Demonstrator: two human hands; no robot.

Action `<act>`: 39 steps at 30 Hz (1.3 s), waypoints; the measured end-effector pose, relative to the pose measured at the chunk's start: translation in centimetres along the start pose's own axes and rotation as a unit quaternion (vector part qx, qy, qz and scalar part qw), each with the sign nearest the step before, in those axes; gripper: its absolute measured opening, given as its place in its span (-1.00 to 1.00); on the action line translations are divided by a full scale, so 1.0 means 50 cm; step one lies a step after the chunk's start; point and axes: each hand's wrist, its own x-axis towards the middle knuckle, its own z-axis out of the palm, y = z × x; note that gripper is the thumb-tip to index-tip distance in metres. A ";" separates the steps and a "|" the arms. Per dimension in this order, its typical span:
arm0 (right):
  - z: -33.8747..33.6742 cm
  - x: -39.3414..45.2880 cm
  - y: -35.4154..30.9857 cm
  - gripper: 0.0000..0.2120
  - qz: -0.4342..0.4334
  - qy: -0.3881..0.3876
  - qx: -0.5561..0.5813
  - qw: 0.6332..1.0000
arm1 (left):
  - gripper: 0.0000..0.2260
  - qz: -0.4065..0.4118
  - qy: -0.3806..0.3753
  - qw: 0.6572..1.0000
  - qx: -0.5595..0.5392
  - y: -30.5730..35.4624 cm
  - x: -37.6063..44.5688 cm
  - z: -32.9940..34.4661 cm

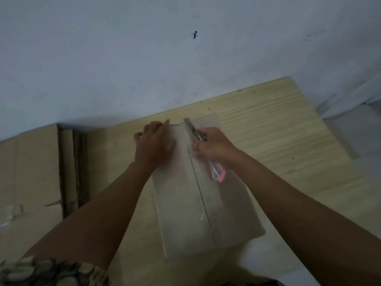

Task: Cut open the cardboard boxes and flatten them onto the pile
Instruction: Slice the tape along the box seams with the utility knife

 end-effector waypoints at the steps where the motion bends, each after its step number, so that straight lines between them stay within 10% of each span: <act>1: 0.009 -0.002 -0.005 -0.93 -0.016 -0.008 -0.059 0.998 | -0.40 0.005 0.011 1.000 0.002 -0.004 -0.002 0.008; 9: 0.057 -0.002 -0.030 -0.91 0.021 0.029 -0.181 0.983 | -0.63 0.015 0.137 0.990 -0.032 -0.002 -0.021 0.057; 39: 0.087 -0.061 -0.094 -0.74 0.056 0.049 -0.266 0.961 | -0.71 0.000 0.107 0.994 -0.016 0.005 -0.008 0.067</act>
